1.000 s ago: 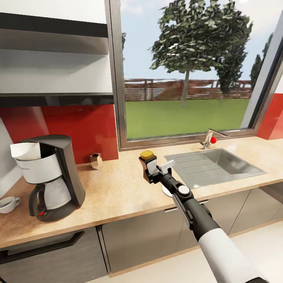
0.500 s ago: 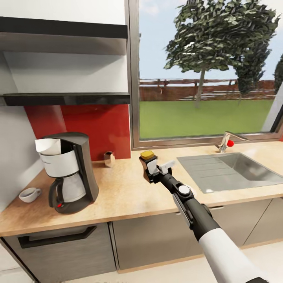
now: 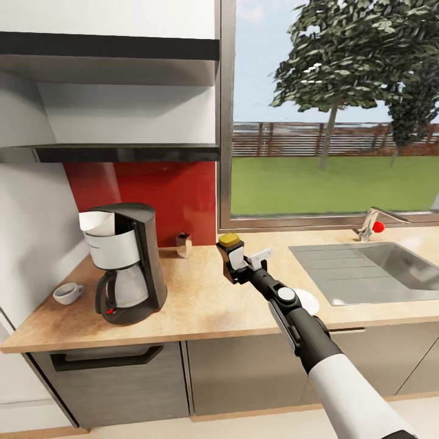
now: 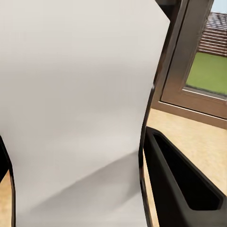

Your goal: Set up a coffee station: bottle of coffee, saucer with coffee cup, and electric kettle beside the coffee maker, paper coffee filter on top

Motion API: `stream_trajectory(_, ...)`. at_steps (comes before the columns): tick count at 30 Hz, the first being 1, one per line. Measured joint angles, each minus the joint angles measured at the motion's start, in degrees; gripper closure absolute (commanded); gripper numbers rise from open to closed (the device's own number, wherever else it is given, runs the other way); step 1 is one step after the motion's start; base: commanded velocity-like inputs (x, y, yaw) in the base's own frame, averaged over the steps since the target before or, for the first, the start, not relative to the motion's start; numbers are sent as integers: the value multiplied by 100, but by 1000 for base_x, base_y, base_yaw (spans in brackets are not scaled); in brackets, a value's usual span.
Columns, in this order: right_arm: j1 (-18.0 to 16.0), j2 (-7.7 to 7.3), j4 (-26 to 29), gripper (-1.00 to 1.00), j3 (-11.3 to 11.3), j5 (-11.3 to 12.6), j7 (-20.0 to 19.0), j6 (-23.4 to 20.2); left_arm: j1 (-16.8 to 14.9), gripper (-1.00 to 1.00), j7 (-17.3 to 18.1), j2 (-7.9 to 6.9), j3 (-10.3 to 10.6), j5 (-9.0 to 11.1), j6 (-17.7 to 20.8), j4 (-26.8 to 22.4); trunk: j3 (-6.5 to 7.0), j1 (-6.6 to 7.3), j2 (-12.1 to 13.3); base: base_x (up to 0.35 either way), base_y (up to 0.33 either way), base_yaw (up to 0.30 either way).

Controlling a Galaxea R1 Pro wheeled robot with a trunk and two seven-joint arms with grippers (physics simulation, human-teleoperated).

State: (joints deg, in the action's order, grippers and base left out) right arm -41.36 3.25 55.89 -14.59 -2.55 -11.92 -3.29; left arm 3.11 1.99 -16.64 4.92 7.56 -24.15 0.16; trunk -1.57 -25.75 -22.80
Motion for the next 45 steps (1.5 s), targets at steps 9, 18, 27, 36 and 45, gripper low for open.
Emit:
stream_trajectory(9,0,-2,1,100,3,0,0,-3,1,-100,7,13,-3,0,0,0,0,0,0,0,0,2)
stream_trajectory(18,0,-2,-12,100,-4,0,0,0,4,-100,4,13,-3,5,0,0,0,0,0,0,0,0)
stream_trajectory(27,0,-2,-29,100,-5,-1,0,0,3,-100,0,13,-11,9,1,6,-18,0,0,0,0,131)
stream_trajectory(36,0,-1,-37,100,-5,-1,0,1,3,-100,-8,17,-11,9,10,10,-39,0,0,11,1,258)
stream_trajectory(45,0,-2,-61,100,-7,-14,10,0,2,-100,-14,78,-12,9,8,76,-41,3,0,228,117,132)
